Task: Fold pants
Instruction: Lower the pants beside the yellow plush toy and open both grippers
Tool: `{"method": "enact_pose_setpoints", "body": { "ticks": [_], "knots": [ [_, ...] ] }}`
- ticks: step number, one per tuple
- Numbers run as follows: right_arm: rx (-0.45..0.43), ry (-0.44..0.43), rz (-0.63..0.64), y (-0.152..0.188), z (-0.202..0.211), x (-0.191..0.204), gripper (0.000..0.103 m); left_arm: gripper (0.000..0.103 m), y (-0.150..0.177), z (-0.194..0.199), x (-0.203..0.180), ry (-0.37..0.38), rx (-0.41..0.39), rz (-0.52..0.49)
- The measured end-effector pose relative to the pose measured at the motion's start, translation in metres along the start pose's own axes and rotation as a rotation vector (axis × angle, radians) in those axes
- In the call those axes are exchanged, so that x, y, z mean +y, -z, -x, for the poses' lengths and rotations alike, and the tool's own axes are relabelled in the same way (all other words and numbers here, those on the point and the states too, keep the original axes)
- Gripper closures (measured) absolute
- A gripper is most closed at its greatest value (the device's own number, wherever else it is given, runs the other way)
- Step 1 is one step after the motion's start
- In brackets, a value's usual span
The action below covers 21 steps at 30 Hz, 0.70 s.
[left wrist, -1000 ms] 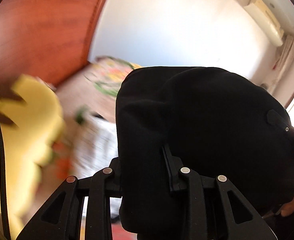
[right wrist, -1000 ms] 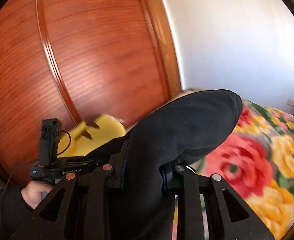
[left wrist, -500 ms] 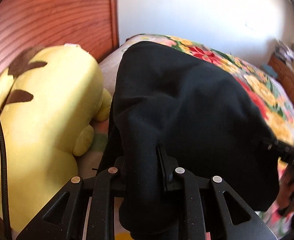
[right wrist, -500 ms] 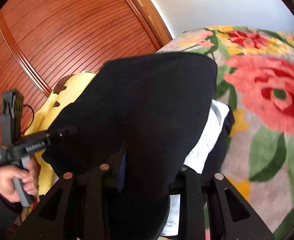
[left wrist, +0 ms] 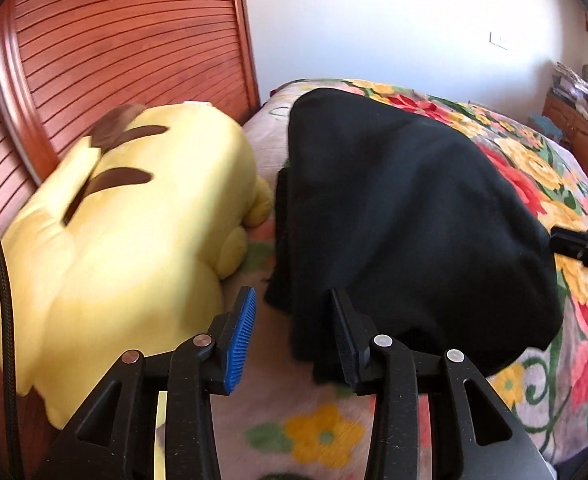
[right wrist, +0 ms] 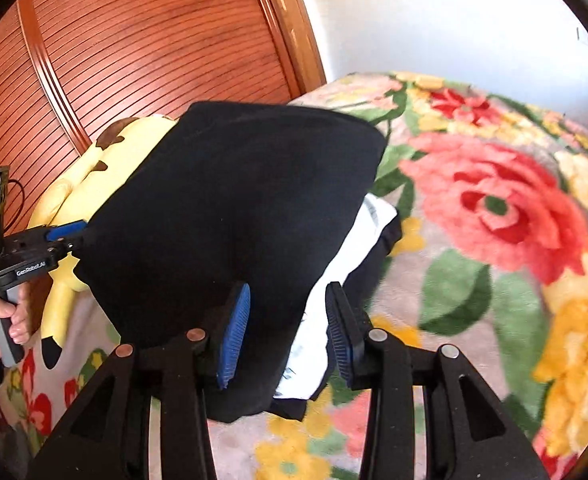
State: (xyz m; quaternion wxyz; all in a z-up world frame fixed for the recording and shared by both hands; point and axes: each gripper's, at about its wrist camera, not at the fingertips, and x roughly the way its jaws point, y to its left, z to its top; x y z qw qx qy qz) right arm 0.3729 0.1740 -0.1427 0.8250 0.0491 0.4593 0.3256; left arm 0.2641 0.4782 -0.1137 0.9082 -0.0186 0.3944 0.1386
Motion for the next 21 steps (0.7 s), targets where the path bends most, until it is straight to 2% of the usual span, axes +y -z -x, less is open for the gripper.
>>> {"method": "enact_pose_setpoints", "body": {
  "ticks": [5, 14, 18, 21],
  "knots": [
    [-0.033, -0.015, 0.027, -0.001, 0.01, 0.018, 0.063, 0.063, 0.007, 0.022, -0.011, -0.028, -0.031, 0.002],
    [0.04, -0.019, 0.07, 0.026, -0.016, 0.05, 0.062, 0.062, -0.005, 0.058, -0.041, 0.052, -0.141, 0.029],
    [0.049, -0.012, 0.058, 0.037, -0.022, 0.048, 0.062, 0.06, -0.005, 0.048, -0.06, 0.071, -0.126, 0.011],
    [0.056, -0.014, 0.043, 0.044, -0.024, 0.044, 0.062, 0.06, 0.004, 0.022, -0.071, 0.037, -0.079, -0.024]
  ]
}}
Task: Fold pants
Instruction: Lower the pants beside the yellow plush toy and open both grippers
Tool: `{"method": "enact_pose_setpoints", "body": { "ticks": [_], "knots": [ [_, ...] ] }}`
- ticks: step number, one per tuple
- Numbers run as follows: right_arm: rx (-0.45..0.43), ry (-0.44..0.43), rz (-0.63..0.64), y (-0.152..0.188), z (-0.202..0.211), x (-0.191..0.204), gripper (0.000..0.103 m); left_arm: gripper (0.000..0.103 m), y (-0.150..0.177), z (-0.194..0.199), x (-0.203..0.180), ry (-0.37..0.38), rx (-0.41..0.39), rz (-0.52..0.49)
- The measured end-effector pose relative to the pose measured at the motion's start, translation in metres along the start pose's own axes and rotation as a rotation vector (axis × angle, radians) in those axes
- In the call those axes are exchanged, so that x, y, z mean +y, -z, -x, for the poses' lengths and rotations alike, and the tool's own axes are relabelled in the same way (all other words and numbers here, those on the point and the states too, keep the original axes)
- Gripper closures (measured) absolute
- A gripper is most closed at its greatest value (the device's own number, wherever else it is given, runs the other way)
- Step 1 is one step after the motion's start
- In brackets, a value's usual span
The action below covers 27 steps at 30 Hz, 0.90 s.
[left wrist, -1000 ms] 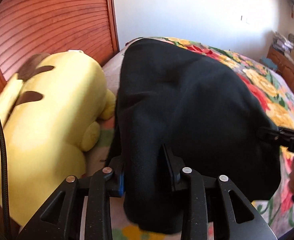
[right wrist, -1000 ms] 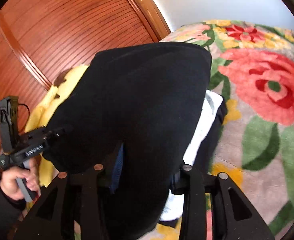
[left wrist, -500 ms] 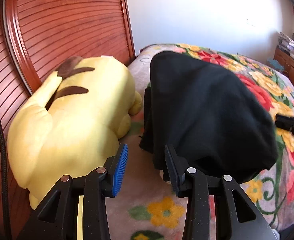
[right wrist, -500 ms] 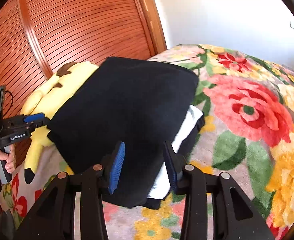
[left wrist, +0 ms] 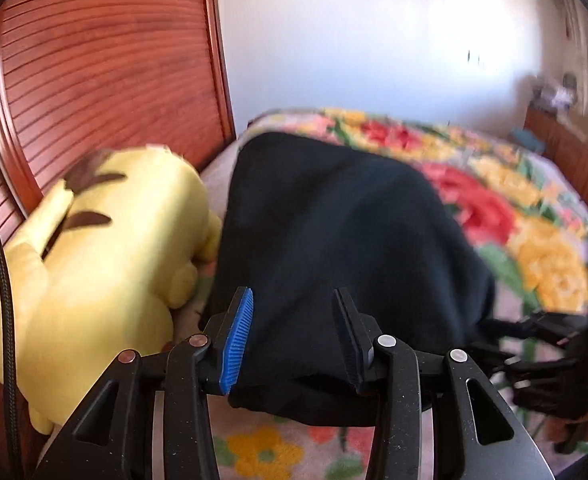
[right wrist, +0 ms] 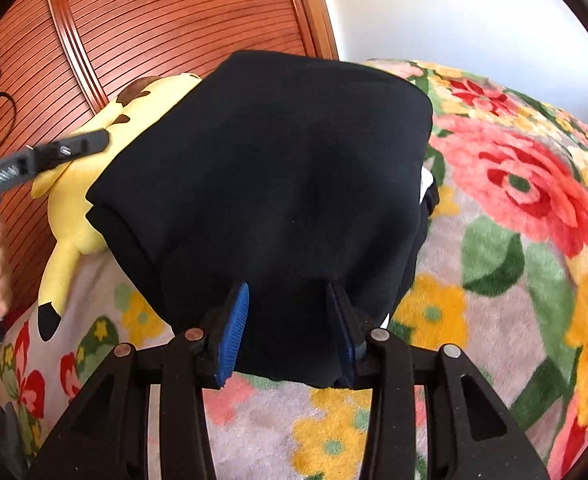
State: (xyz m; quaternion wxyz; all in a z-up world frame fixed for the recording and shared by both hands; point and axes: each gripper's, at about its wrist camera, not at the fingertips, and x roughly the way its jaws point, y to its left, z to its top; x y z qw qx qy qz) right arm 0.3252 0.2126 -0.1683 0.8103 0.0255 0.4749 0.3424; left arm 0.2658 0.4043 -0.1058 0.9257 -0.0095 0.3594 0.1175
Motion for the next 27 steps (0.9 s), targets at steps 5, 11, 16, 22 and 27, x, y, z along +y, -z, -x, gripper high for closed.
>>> {"method": "enact_pose_setpoints", "body": {
  "ticks": [5, 11, 16, 22, 27],
  "knots": [
    [0.015, -0.014, -0.006, 0.01, 0.007, -0.003, 0.062, 0.06, 0.029, -0.033, 0.004, -0.049, 0.073, 0.007],
    [0.038, -0.025, -0.01, 0.026, 0.024, -0.011, 0.061, 0.06, 0.037, -0.036, 0.0, -0.098, 0.07, 0.003],
    [0.026, 0.001, -0.012, 0.037, 0.055, -0.017, 0.061, 0.06, 0.023, -0.005, -0.006, -0.045, 0.02, 0.094],
    [-0.044, 0.043, -0.043, 0.046, 0.124, -0.031, 0.06, 0.056, 0.014, 0.053, -0.053, 0.016, -0.037, 0.065],
    [-0.112, 0.103, -0.075, 0.063, 0.195, -0.046, 0.055, 0.037, 0.003, 0.113, -0.107, 0.096, -0.112, 0.023]
  ]
}}
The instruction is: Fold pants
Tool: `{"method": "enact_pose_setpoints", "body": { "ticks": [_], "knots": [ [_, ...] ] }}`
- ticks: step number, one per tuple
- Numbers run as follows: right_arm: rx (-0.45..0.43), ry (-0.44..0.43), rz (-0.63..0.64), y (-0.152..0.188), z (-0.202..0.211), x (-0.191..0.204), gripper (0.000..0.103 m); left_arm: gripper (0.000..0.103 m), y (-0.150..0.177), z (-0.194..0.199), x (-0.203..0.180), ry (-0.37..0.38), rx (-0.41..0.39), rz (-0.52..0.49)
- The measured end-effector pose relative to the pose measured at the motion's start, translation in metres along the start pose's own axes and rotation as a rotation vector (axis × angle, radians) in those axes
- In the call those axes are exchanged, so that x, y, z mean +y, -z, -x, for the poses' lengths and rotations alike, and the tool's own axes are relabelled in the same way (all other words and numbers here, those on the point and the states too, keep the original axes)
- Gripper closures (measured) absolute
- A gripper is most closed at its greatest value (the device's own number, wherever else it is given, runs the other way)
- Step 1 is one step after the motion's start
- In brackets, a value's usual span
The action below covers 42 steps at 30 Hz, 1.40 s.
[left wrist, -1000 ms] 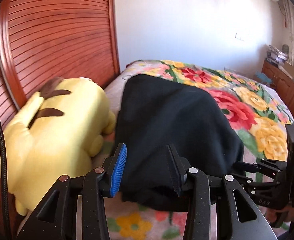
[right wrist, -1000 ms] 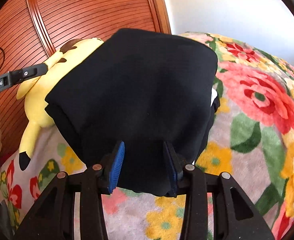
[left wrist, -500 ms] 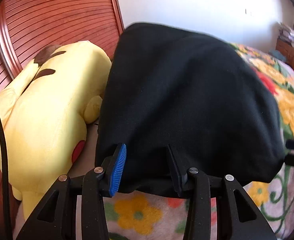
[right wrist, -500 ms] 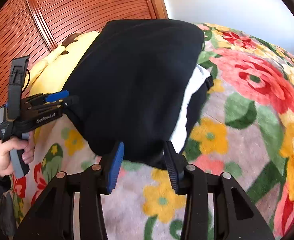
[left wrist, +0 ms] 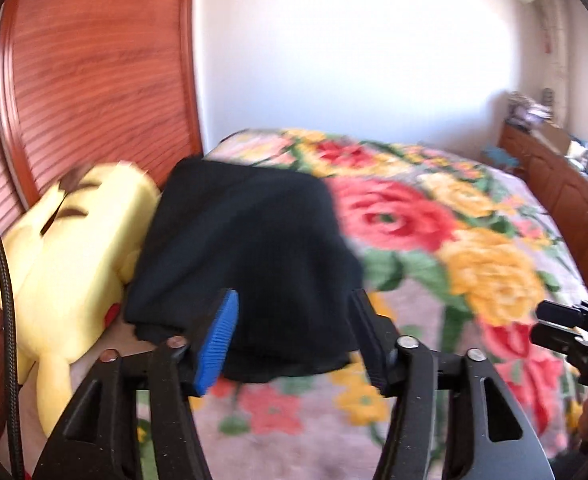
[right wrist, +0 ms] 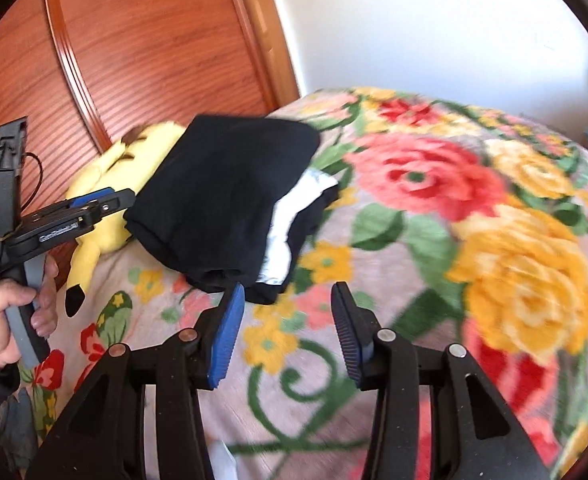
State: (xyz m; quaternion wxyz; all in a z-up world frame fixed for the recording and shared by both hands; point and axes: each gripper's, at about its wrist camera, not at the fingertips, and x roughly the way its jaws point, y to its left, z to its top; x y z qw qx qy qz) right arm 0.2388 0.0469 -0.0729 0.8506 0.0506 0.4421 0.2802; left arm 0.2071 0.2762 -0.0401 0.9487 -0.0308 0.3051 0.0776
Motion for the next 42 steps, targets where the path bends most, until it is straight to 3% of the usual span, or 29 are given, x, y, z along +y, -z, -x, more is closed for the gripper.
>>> {"method": "enact_pose_setpoints", "body": {
  "ticks": [4, 9, 13, 20, 24, 29, 36, 42],
  "knots": [
    [-0.06, 0.068, -0.032, 0.015, 0.064, -0.025, 0.048, 0.021, -0.006, 0.043, -0.053, 0.064, -0.052, -0.053],
    [-0.114, 0.149, -0.073, 0.037, 0.125, -0.052, 0.043, 0.01, -0.002, 0.093, -0.109, 0.127, -0.119, -0.136],
    [-0.156, 0.208, -0.106, 0.055, 0.166, -0.072, 0.026, 0.0, 0.014, 0.124, -0.135, 0.166, -0.149, -0.165],
    [-0.195, 0.274, -0.133, 0.078, 0.214, -0.093, 0.021, 0.0, 0.038, 0.152, -0.163, 0.202, -0.148, -0.208],
    [-0.207, 0.331, -0.142, 0.088, 0.231, -0.096, 0.021, 0.0, 0.042, 0.165, -0.168, 0.231, -0.143, -0.181],
    [-0.215, 0.372, -0.173, 0.101, 0.248, -0.101, 0.021, 0.0, 0.047, 0.171, -0.178, 0.218, -0.123, -0.2],
    [-0.232, 0.464, -0.192, 0.116, 0.27, -0.099, 0.021, 0.0, 0.064, 0.168, -0.188, 0.211, -0.105, -0.229],
    [-0.232, 0.494, -0.221, 0.133, 0.275, -0.1, 0.021, 0.0, 0.074, 0.159, -0.185, 0.207, -0.073, -0.216]
  ]
}}
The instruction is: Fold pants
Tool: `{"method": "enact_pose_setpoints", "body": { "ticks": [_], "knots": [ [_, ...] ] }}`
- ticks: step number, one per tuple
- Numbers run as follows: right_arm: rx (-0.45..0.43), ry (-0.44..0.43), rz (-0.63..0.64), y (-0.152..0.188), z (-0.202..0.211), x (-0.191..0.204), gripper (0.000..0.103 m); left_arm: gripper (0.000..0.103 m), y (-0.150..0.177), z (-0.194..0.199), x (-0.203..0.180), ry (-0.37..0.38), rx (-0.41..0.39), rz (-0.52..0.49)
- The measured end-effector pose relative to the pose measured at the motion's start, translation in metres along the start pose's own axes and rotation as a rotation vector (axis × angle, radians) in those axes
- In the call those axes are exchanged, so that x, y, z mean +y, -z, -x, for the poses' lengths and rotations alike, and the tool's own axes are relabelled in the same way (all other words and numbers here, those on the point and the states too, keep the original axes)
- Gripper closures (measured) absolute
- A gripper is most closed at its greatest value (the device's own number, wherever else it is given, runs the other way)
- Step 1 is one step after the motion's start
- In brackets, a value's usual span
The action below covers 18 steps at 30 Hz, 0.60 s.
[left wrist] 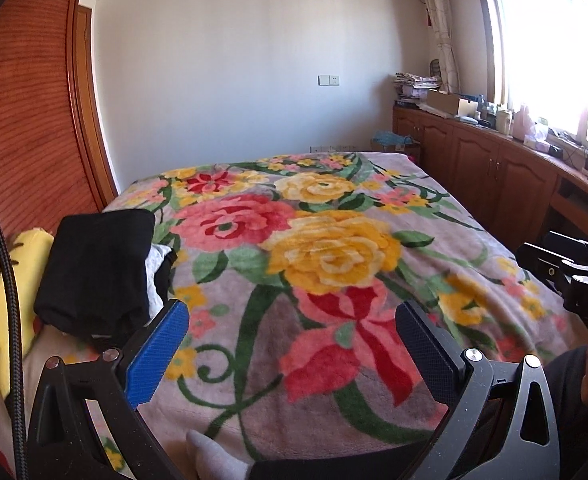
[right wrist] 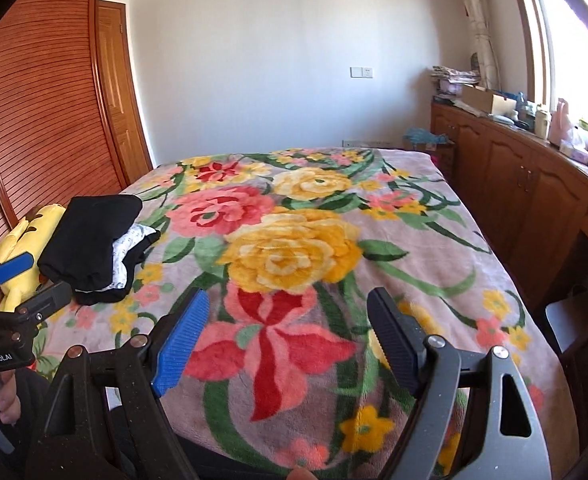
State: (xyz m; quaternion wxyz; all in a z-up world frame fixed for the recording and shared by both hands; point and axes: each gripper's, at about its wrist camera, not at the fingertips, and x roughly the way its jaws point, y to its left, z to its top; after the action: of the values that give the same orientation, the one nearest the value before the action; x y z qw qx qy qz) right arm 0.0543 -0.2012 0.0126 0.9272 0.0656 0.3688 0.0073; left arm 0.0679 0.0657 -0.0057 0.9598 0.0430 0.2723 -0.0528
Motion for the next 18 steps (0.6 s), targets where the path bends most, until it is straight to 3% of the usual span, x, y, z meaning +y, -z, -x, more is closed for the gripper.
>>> {"method": "enact_pose_setpoints", "body": {
  "ticks": [10, 18],
  "knots": [
    [0.021, 0.015, 0.0, 0.018, -0.016, 0.004, 0.021, 0.0, 0.003, -0.017, -0.01, -0.031, 0.021, -0.006],
    [0.035, 0.045, 0.004, 0.028, -0.029, 0.003, 0.021, 0.0, 0.008, -0.011, -0.014, -0.028, -0.01, 0.0]
  ]
}}
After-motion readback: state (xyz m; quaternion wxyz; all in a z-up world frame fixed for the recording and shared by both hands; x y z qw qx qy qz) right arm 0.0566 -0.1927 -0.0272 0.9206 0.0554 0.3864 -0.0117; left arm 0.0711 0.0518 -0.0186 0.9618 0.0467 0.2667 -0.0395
